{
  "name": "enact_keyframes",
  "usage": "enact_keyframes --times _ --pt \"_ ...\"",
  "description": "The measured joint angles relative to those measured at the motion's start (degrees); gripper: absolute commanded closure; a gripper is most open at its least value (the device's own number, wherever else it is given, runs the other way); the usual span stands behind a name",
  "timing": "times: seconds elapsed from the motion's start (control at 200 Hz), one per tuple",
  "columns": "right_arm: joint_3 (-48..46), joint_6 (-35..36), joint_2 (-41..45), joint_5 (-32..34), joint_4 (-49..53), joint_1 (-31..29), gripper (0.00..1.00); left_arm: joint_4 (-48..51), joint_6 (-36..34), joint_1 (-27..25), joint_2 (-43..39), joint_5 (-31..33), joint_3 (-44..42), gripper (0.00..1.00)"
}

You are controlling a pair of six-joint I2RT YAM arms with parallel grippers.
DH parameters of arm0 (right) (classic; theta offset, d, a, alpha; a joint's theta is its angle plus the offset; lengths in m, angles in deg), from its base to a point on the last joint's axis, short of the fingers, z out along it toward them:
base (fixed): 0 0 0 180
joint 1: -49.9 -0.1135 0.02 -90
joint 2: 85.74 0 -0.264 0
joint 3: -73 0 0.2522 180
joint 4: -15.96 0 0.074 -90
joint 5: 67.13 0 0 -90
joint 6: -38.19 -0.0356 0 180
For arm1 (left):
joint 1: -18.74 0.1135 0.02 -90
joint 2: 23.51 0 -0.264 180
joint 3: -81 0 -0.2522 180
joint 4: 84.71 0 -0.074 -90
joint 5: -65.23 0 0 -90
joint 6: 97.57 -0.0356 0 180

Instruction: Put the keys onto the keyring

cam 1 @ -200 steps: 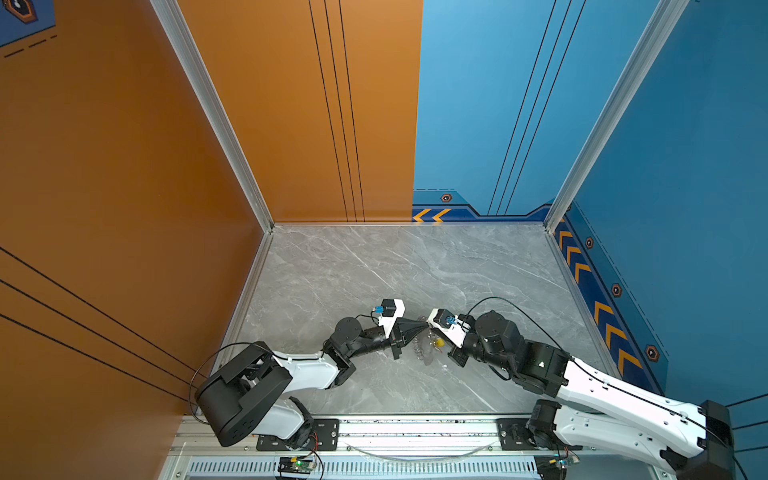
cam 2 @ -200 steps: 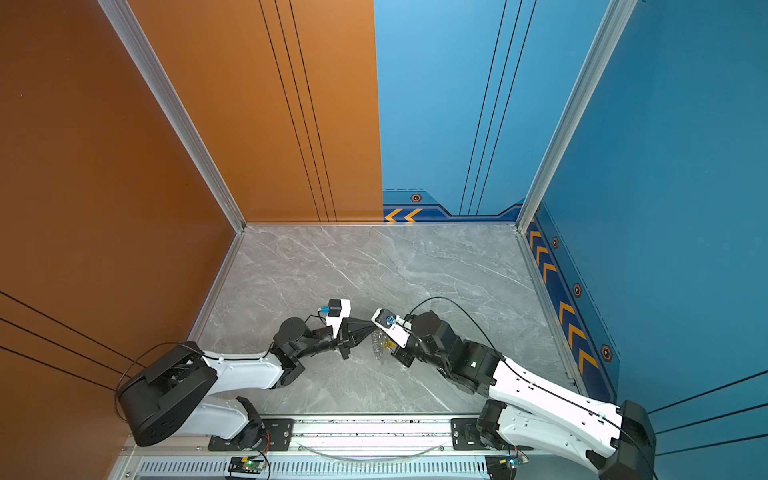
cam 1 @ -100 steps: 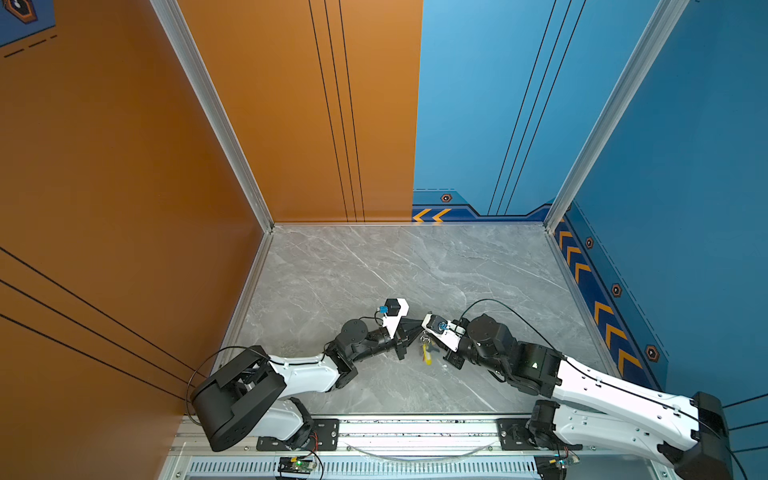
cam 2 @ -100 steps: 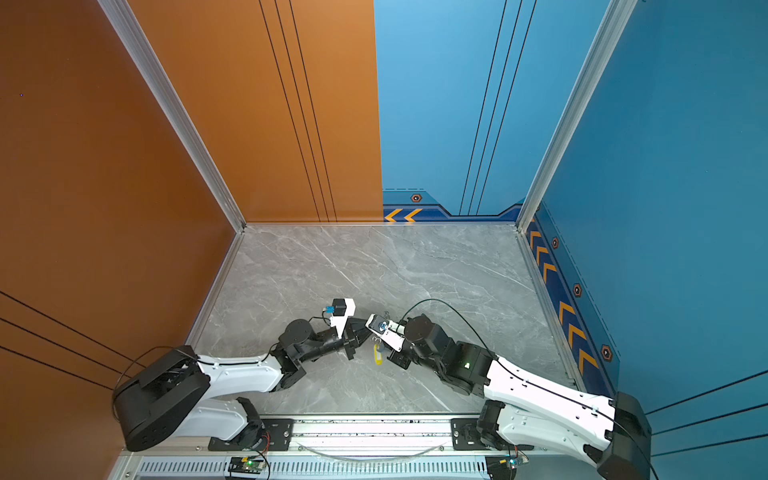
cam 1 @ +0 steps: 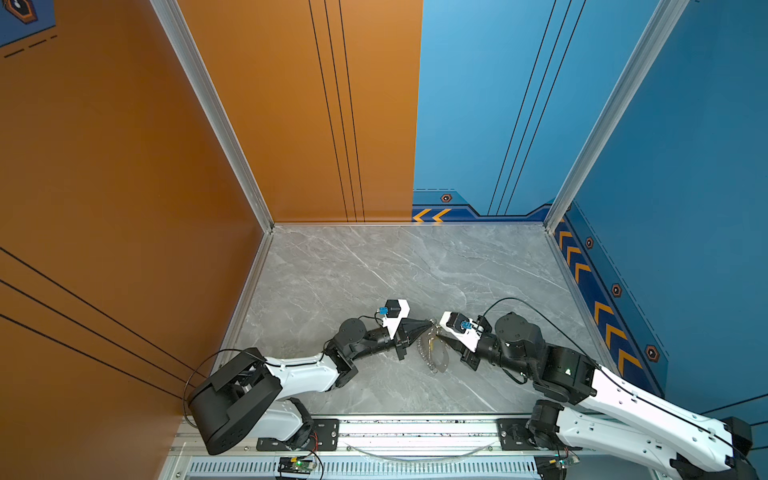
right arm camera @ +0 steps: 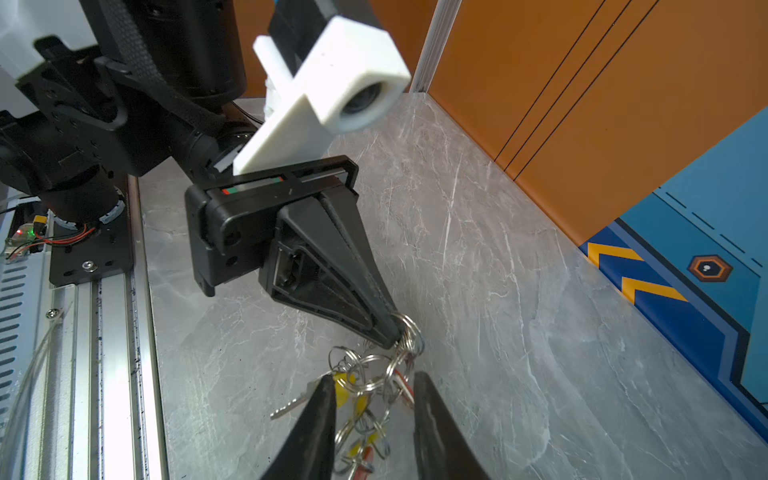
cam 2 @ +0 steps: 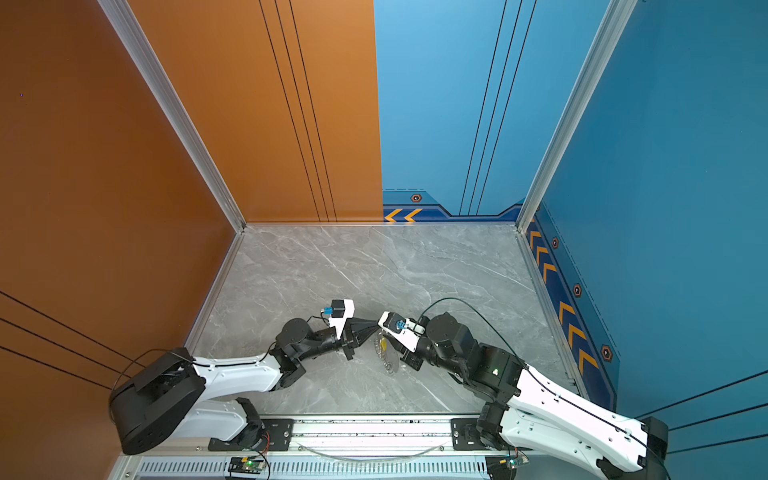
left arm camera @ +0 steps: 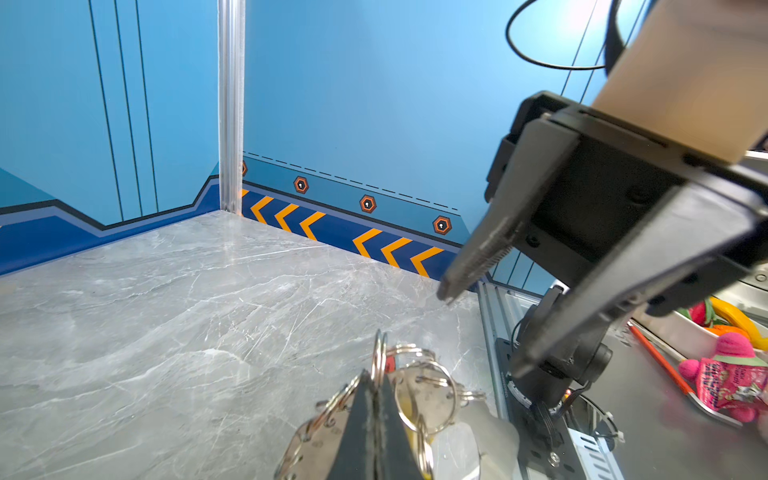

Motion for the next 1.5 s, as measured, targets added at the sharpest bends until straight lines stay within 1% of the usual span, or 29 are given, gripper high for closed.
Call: enact_keyframes --times 0.235,0.335,0.526,0.771,1.131,1.497 --pt "1.44 -2.91 -1.49 -7.02 0.70 7.58 0.81 -4.15 -0.39 0.26 0.00 -5.11 -0.02 1.00" --pt "1.44 -3.37 -1.46 -9.55 0.94 8.63 0.81 -5.53 -0.37 0.52 0.02 -6.82 -0.02 1.00" --pt "1.44 -3.78 -1.66 -13.70 1.05 8.59 0.81 -7.82 -0.13 1.42 0.44 -8.70 -0.02 1.00" --pt "1.44 -3.76 -3.21 -14.67 1.99 7.89 0.87 -8.31 0.48 1.75 1.20 -10.45 -0.02 1.00" --pt "1.44 -3.85 -1.03 -15.28 2.01 7.63 0.86 -8.33 0.52 2.05 2.14 -10.97 -0.02 1.00" --pt "1.44 -3.98 -3.15 -15.21 1.86 6.58 0.88 -8.24 0.52 2.05 2.38 -12.66 -0.02 1.00"
